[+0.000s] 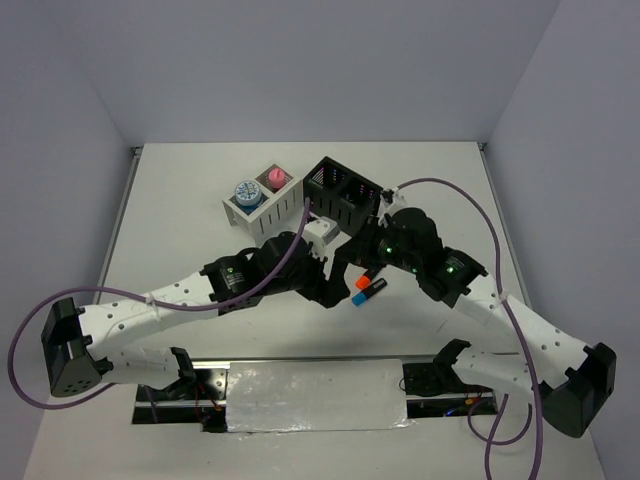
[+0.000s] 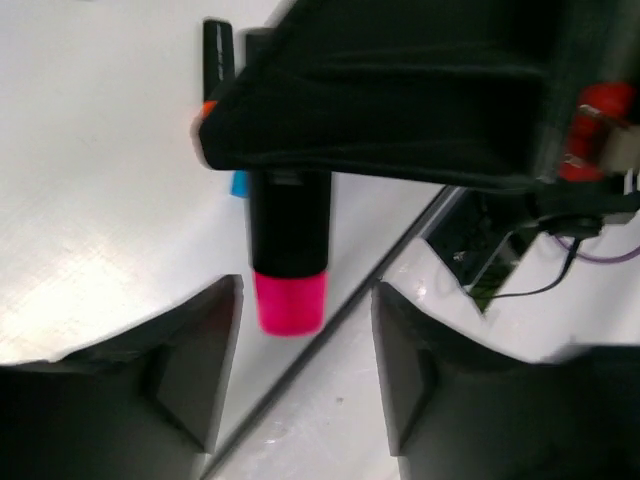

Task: Sort the stationery into containers
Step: Place the pen in the storage box.

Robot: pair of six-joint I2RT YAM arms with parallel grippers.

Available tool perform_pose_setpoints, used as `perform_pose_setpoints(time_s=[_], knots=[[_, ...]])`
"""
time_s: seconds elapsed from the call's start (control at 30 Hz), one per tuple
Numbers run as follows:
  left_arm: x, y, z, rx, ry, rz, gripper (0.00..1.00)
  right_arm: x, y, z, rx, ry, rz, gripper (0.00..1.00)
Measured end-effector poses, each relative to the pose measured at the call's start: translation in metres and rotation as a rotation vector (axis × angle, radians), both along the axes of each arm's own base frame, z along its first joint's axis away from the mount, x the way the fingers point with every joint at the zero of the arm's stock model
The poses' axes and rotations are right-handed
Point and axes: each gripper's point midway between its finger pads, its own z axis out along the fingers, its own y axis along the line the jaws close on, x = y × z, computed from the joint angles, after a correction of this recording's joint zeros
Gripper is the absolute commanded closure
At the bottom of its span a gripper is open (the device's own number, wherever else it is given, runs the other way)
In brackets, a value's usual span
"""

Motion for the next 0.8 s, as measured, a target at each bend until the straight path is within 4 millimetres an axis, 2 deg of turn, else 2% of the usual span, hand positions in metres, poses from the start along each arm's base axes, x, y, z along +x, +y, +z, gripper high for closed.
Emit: perform_pose_setpoints(time_s=[0.13,0.23,0.37,0.43,0.63,0.8], knots=[[0.011,0.002,0.021,-0.002,-0.028,0.059,0.01,0.031,-0.004,0.01,-0.098,-0.079,-0.065,1.0],[0.018,0.005,0.039,-0.016,-0.043,0.111,0.01,0.073,-0.014,0.031,-0.205,-0.17,-0.187,1.0],[0.018,0.019,0.038,0.007,-0.029,0.166,0.01,0.132,-0.031,0.062,-0.332,-0.285,-0.365,1.0],[0.015,0.029,0.039,0.015,-0.022,0.186,0.01,0.154,-0.04,0.066,-0.397,-0.32,-0.428,1.0],[0.005,0.056,0.05,-0.002,-0.017,0.226,0.01,0.216,-0.069,0.051,-0.584,-0.331,-0.534,1.0],[-0.005,0.076,0.051,-0.003,-0.016,0.24,0.01,0.25,-0.084,0.016,-0.694,-0.3,-0.529,1.0]])
